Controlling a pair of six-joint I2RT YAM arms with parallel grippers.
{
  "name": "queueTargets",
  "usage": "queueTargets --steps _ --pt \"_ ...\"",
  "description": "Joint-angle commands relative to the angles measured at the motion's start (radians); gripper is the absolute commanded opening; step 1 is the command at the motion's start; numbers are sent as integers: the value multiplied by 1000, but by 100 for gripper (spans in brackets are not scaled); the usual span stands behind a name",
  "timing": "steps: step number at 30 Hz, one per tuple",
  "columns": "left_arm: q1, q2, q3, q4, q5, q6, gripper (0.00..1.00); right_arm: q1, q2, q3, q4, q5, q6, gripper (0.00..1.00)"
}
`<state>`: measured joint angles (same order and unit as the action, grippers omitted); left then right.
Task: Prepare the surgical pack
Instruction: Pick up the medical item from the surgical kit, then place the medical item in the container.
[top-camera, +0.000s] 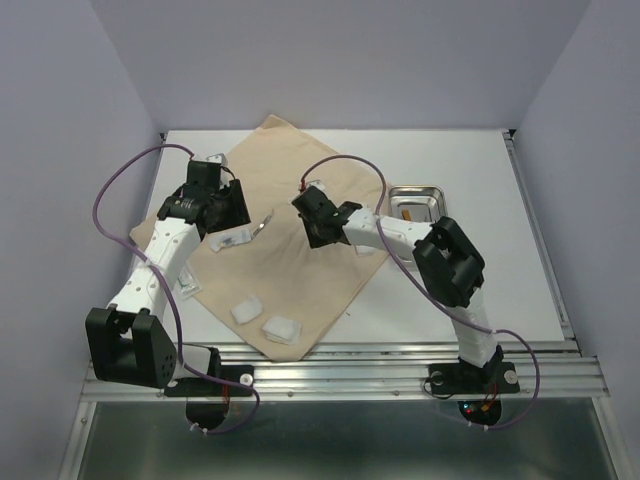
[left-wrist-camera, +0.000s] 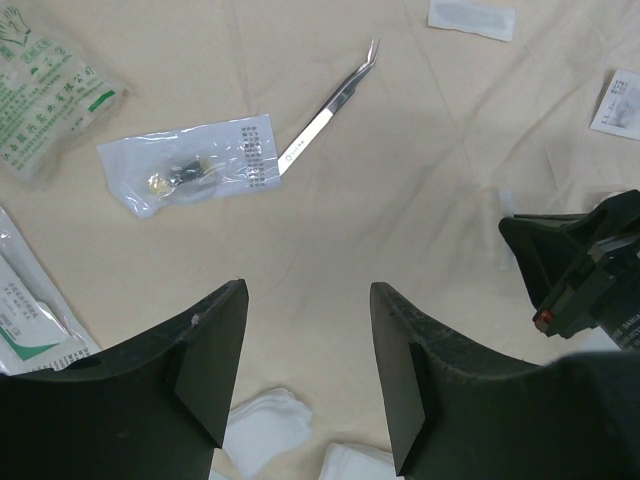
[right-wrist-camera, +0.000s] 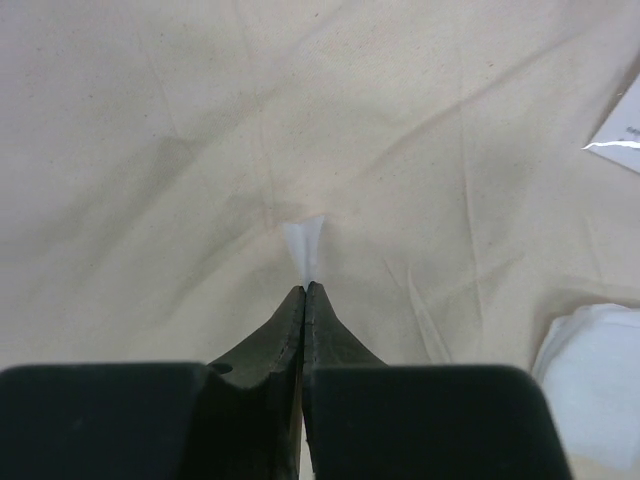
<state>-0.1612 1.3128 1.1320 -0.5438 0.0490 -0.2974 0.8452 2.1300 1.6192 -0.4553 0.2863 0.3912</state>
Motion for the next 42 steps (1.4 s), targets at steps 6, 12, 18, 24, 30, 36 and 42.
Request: queueTargets --steps 6,12,18,24,30,36,42 --pt "6 -27 32 -4 5 12 63 -92 -229 -76 7 165 -54 1" --pt "6 -27 32 -2 8 14 63 -277 -346 -197 32 149 -94 1" --pt "5 -26 32 -4 5 14 63 -445 -354 -242 63 128 -126 1" --pt "6 -21 34 -7 11 14 64 -550 -286 -231 98 106 -147 4" --pt "6 -21 45 -12 15 12 64 -572 -228 -179 106 108 -161 43" --pt "6 5 26 16 8 -3 63 -572 -266 -170 112 37 -150 48" --pt "-17 139 41 99 -29 24 55 -563 -320 -196 106 13 -135 49"
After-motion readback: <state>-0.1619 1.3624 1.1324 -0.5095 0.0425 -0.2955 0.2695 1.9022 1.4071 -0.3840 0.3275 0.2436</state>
